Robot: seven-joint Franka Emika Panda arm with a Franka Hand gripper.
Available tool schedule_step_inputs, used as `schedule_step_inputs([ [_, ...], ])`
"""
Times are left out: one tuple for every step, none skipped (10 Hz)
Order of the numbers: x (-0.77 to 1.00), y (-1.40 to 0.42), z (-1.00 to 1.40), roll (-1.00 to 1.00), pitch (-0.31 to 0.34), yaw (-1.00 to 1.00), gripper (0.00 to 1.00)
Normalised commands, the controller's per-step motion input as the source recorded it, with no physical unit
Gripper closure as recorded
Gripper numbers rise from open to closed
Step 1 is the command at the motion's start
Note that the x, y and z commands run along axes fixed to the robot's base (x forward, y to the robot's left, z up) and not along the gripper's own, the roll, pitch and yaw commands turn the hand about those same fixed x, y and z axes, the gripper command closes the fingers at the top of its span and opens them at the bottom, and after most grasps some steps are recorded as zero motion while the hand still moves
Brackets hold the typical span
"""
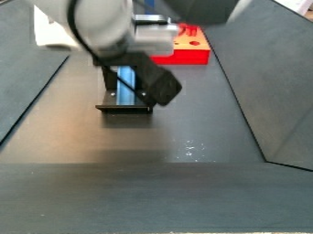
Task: Pick up the arch object. Move up. Place the arch object on the fixture. Regrasp the arch object. Move to above the board. Insert the arch object.
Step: Regrasp the arch object.
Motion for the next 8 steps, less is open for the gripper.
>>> schedule_step_inputs([
  [-0.03, 0.01, 0.74, 0.05, 0.057, -0.01, 0.00],
  [-0.03, 0.01, 0.56, 0.04, 0.059, -0.02, 0.00],
  [-0.03, 0.01, 0.38, 0.04, 0.062, -0.02, 0.00],
  [-0.12, -0.88, 0.97, 1.00, 0.055, 0.02, 0.00],
  [-0.12, -0.88, 0.87, 1.00, 0.054, 0.02, 0.00],
  [-0.12, -0.69, 0.61, 1.00, 0.037, 0.02, 0.00],
  [-0.12, -0.59, 0.48, 1.00, 0.033, 0.02, 0.00],
  [-0.09, -0.37, 0.20, 1.00, 0.028, 0.02, 0.00],
])
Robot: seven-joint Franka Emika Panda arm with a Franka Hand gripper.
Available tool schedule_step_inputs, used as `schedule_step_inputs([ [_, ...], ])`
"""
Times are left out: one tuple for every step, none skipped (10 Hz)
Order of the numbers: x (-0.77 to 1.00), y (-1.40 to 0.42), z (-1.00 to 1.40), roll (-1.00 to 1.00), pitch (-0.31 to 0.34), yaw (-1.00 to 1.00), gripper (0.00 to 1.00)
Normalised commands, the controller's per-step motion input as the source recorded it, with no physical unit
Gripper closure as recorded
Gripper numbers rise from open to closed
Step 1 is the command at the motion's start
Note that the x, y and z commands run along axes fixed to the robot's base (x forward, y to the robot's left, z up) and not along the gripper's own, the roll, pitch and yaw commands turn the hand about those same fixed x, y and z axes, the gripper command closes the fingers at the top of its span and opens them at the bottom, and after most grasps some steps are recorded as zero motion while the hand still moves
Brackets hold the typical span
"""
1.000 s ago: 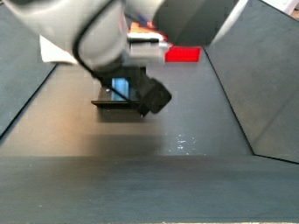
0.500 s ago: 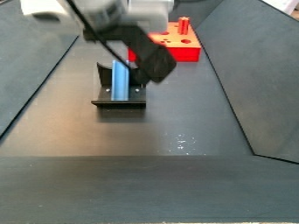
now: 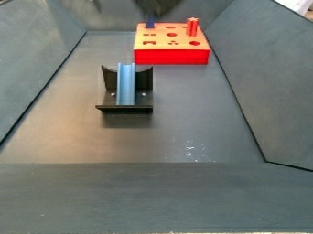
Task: Pick up the arch object. Move up. Place the arch object on the fixture. Regrasp the arch object. Move to above the board. Insert the arch object.
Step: Regrasp the arch object.
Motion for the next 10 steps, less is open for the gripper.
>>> schedule_step_inputs([
  [-0.05, -0.20, 0.05, 1.00, 0.026, 0.02, 0.00],
  [-0.03, -0.06, 0.04, 1.00, 0.027, 0.02, 0.00],
  [-0.02, -0.03, 0.04, 1.00, 0.028, 0.02, 0.00],
  [-0.03, -0.04, 0.02, 1.00, 0.023, 0.02, 0.00],
  [-0.04, -0.03, 0.02, 1.00, 0.018, 0.02, 0.00],
  [-0.04, -0.03, 0.01, 1.00, 0.011, 0.02, 0.00],
  [-0.04, -0.02, 0.01, 1.00, 0.005, 0.02, 0.00],
  [-0.04, -0.02, 0.01, 1.00, 0.001, 0.02, 0.00],
  [-0.04, -0.02, 0.01, 1.00, -0.007, 0.02, 0.00],
  [-0.03, -0.02, 0.01, 1.00, -0.013, 0.02, 0.00],
])
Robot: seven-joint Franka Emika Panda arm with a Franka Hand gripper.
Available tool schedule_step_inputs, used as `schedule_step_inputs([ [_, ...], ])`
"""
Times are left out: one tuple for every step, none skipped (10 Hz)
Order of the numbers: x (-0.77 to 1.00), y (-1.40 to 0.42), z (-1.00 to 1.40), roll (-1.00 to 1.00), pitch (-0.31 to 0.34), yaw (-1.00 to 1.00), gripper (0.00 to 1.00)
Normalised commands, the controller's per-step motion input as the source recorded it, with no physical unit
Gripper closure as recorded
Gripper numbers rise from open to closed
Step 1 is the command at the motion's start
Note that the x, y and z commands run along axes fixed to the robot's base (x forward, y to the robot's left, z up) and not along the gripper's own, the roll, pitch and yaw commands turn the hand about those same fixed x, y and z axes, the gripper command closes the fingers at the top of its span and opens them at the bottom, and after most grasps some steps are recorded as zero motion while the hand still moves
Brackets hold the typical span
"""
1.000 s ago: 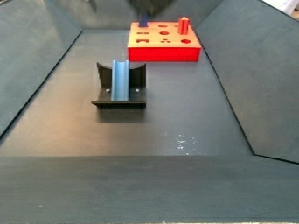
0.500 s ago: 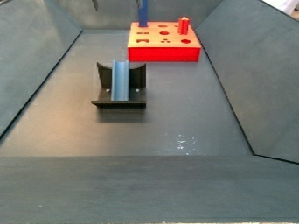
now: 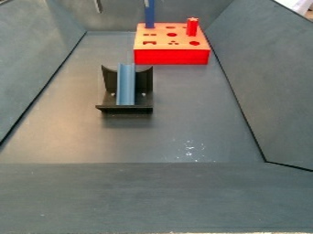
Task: Pick up the arch object. Move up. Place the arch object on the fixture. Regrasp the arch object. Move to above the board. Insert the arch object.
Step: Regrasp the arch object.
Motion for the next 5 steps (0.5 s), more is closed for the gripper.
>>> schedule_step_inputs([
  [-0.03, -0.02, 0.01, 1.00, -0.018, 0.02, 0.00],
  [-0.03, -0.02, 0.01, 1.00, -0.019, 0.02, 0.00],
  [-0.03, -0.02, 0.01, 1.00, -0.016, 0.03, 0.00],
  [-0.02, -0.02, 0.02, 1.00, -0.014, 0.03, 0.00],
  [0.00, -0.02, 0.01, 1.00, -0.008, 0.03, 0.00],
])
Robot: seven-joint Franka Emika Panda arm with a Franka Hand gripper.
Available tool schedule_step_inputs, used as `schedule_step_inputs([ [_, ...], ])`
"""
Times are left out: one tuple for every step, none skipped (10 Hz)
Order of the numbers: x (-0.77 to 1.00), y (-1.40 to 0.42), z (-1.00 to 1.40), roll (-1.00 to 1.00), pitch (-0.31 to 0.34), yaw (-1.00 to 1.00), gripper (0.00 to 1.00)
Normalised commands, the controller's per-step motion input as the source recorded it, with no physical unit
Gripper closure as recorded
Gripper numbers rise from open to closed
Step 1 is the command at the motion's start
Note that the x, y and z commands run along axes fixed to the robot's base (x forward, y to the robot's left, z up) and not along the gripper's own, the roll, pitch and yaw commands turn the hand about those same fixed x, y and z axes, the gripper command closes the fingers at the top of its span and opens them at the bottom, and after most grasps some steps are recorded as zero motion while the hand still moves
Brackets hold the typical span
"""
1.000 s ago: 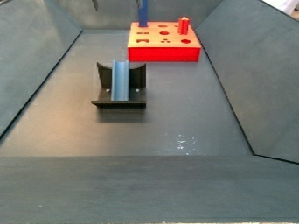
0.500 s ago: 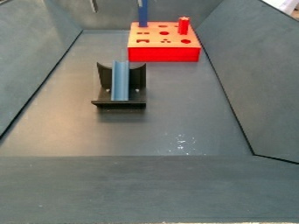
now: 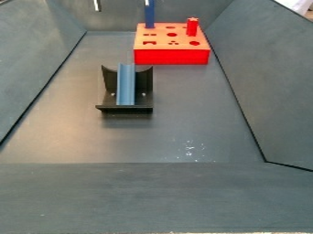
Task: Pick up the arch object. Move up. Place the arch object on the fixture. Regrasp the arch object. Move to above the board. Insert the arch object.
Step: Regrasp the arch object.
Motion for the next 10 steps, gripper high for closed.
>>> schedule_step_inputs([
  [0.01, -0.02, 0.00, 1.00, -0.004, 0.03, 0.00],
  [0.03, -0.02, -0.01, 1.00, 0.008, 0.03, 0.00],
  [0.03, -0.03, -0.01, 1.00, 0.015, 0.03, 0.00],
  [0.05, -0.03, -0.01, 1.00, 0.034, 0.04, 0.00],
  [0.06, -0.03, -0.01, 1.00, 0.054, 0.04, 0.00],
  [0.07, -0.03, -0.01, 1.00, 0.081, 0.05, 0.00],
  [0.09, -0.03, -0.01, 1.00, 0.110, 0.07, 0.00],
  [0.09, -0.04, -0.02, 0.82, 0.132, 0.09, 0.00],
  [0.09, -0.04, -0.01, 0.63, 0.130, 0.11, 0.00],
  [0.09, -0.04, -0.01, 0.38, 0.121, 0.13, 0.00],
])
